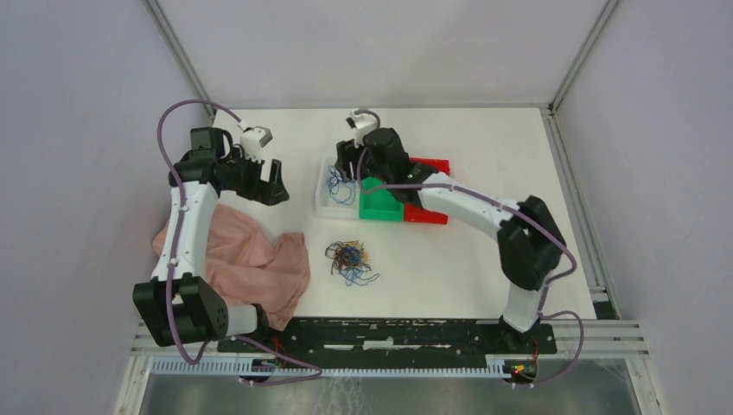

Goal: Untangle the cables

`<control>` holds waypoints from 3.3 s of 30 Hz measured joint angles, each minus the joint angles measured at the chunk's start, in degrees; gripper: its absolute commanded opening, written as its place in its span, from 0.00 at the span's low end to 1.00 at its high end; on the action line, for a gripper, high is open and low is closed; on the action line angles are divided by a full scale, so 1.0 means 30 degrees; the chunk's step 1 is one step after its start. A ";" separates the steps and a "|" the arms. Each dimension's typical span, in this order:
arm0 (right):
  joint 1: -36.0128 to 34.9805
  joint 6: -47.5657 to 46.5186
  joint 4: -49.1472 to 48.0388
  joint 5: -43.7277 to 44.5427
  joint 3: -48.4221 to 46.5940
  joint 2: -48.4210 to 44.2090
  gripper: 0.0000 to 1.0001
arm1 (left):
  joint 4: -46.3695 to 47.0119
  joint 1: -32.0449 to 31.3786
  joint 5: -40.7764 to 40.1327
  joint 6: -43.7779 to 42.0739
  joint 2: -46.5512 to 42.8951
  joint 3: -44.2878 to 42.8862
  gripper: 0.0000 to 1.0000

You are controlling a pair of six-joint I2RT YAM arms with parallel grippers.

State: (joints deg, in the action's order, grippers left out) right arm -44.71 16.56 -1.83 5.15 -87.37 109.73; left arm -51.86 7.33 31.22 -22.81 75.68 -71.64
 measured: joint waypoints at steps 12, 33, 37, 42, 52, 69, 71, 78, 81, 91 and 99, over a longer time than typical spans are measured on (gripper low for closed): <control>-0.4226 -0.1122 -0.0787 -0.0372 1.2342 -0.9959 0.60 | -0.0699 0.0000 0.0787 -0.0313 -0.0517 0.0007 0.99; -0.5559 0.1195 -0.2076 -0.3024 1.6458 -0.7679 0.55 | -0.1909 -0.0306 0.3359 -0.1829 -0.1056 0.1246 0.92; -0.5559 0.1610 -0.2069 -0.3082 1.6568 -0.7919 0.57 | -0.2164 -0.1158 0.3592 -0.2011 -0.1049 0.1734 0.91; -0.5566 0.2069 -0.1683 -0.3082 1.6568 -0.8816 0.61 | -0.2215 -0.1683 0.3708 -0.2157 -0.1056 0.1916 0.91; -0.5727 0.3402 -0.1064 -0.3016 1.7260 -0.8874 0.50 | -0.2120 -0.2506 0.3701 -0.2157 -0.1071 0.2302 0.90; -0.5967 0.2382 -0.2688 -0.3541 1.7150 -0.8546 0.09 | -0.2135 -0.3126 0.3293 -0.2157 -0.1384 0.2302 0.90; -0.6098 0.2098 -0.2688 -0.3679 1.7143 -0.8546 0.05 | -0.2135 -0.3155 0.3249 -0.2157 -0.1384 0.2244 0.89; -0.6492 0.1311 -0.2288 -0.3599 1.7136 -0.9253 0.12 | -0.2142 -0.3366 0.3184 -0.2142 -0.1384 0.2076 0.89; -0.6696 0.0699 -0.1785 -0.3184 1.7114 -1.0280 0.48 | -0.2186 -0.3475 0.3133 -0.2149 -0.1384 0.1982 0.90; -0.8284 -0.5370 0.0073 -0.0816 1.6371 -0.9530 0.65 | -0.2470 -0.3563 0.3104 -0.2157 -0.1384 0.1756 0.90; -0.9151 -1.1934 0.1217 0.0277 1.5387 -0.7628 0.60 | -0.2652 -0.3563 0.2973 -0.2164 -0.1384 0.1763 0.90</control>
State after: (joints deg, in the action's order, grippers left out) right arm -72.16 -19.25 1.83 5.98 -41.21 86.85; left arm -59.81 -3.36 40.14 -29.30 71.53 -66.35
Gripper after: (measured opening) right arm 0.627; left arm 0.897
